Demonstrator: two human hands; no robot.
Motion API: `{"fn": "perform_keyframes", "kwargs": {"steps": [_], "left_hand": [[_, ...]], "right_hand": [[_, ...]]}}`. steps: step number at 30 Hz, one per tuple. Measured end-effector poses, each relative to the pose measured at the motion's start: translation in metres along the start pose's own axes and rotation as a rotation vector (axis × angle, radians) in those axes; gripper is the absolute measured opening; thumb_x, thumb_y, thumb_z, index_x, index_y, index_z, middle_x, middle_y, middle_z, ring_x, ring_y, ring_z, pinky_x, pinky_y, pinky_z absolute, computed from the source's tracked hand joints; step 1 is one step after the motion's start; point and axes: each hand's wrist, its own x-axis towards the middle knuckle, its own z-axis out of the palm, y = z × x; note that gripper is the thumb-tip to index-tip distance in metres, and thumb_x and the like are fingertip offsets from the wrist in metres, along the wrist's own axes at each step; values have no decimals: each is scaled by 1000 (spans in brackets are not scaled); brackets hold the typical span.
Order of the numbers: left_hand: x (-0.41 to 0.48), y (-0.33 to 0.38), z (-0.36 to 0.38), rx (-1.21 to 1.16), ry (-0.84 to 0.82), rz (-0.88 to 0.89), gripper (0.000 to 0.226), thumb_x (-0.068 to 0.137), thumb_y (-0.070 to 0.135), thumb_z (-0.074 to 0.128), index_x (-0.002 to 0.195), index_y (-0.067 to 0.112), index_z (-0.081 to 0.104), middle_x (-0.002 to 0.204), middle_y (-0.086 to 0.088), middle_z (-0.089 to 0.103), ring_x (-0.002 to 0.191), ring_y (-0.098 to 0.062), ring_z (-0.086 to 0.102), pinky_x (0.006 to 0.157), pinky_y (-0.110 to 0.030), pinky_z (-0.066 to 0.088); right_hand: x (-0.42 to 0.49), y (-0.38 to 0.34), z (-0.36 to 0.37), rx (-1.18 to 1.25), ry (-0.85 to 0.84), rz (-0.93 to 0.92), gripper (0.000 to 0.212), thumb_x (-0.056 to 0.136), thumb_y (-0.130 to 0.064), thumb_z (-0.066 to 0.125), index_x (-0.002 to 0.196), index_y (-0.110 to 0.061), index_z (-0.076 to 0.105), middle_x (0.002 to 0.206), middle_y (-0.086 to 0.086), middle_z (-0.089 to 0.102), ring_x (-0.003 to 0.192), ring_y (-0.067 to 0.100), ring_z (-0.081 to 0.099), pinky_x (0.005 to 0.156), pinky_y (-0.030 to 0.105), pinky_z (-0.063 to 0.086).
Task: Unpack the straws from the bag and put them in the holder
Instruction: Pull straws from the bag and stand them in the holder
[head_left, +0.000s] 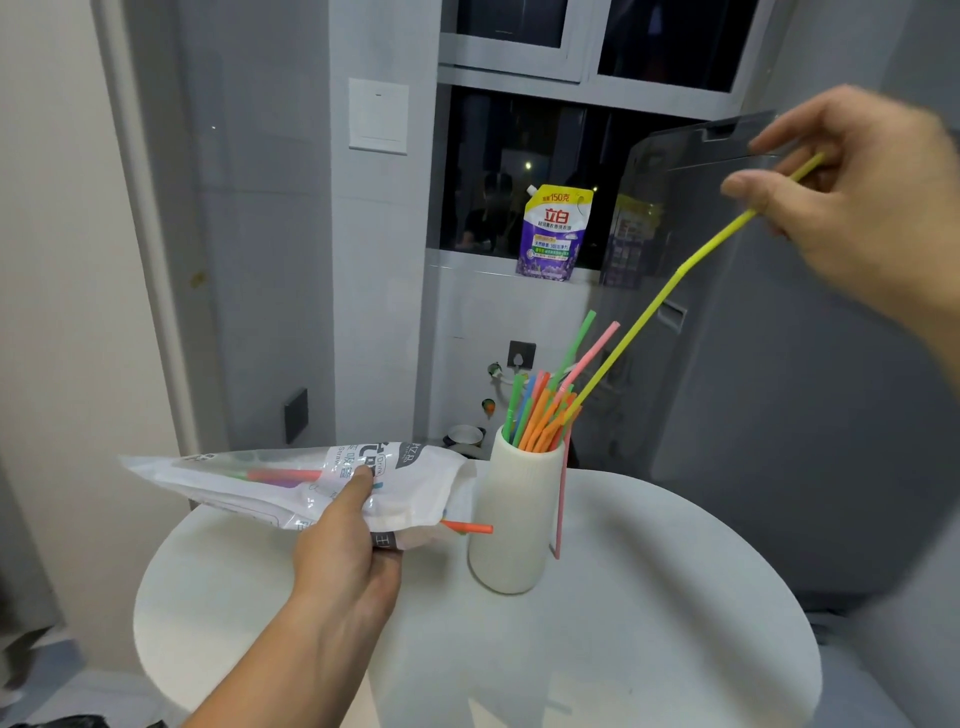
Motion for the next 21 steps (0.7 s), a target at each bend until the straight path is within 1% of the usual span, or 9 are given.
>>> {"fn": "perform_keyframes", "kwargs": {"steps": [3,4,6,8,12,14,16,19,21], "left_hand": [[0,1,-1,-3,1,0,36,99,11,66,135,6,64,124,-11,76,110,-26,75,90,-50,62],[0,1,-1,-1,3,-1,35,100,11,66,134,6,64,124,-11,76,109,-27,75,89,-49,63],[0,2,0,2,9,-6,34,100,11,65,134,6,64,124,-11,75,106,-26,75,77,-45,65],[0,1,0,-1,15,-8,34,100,11,65,134,7,64,124,-11,75,102,-24,76,71,-44,65],[1,-2,0,8,-7,1,35,100,11,66,134,7,64,123,-10,76,108,-28,75,98,-60,57],[2,-3,0,11,-7,12,35,100,11,66,134,7,64,122,-11,76,110,-29,74,102,-61,53],[3,-3,-1,12,-1,17,34,100,11,66,134,7,64,122,-10,76,110,-28,75,103,-61,53],[4,-4,-2,15,0,13,34,99,11,66,133,7,64,122,-11,77,110,-29,75,102,-62,53],[4,-5,-1,20,4,12,34,99,10,66,133,7,64,122,-10,77,108,-28,75,100,-62,54]], "right_hand": [[0,-3,-2,-3,47,-13,21,83,-56,72,92,-43,59,83,5,63,75,36,65,67,46,55],[1,-4,-2,-3,55,-13,20,82,-59,71,88,-46,58,84,6,63,75,36,65,67,47,55],[2,-5,-2,-10,64,-16,19,83,-59,70,87,-46,57,85,6,63,76,35,65,66,44,54],[3,-5,-1,-24,60,-34,22,84,-55,71,95,-42,58,85,7,63,77,36,65,65,40,53],[3,0,5,-74,-2,-39,23,85,-46,75,98,-31,62,82,8,64,75,36,66,66,42,54],[3,1,9,-105,-51,-32,22,85,-42,76,98,-29,63,81,5,65,74,33,66,69,43,55],[4,-1,14,-100,-110,-12,22,86,-41,75,99,-28,63,79,-3,63,71,24,64,67,34,52],[5,-10,28,-145,-186,0,20,88,-38,73,100,-26,64,78,-14,58,68,4,55,61,21,41],[3,-17,43,-194,-243,-22,18,89,-38,71,99,-25,65,81,-11,61,72,8,56,65,23,43]]}}
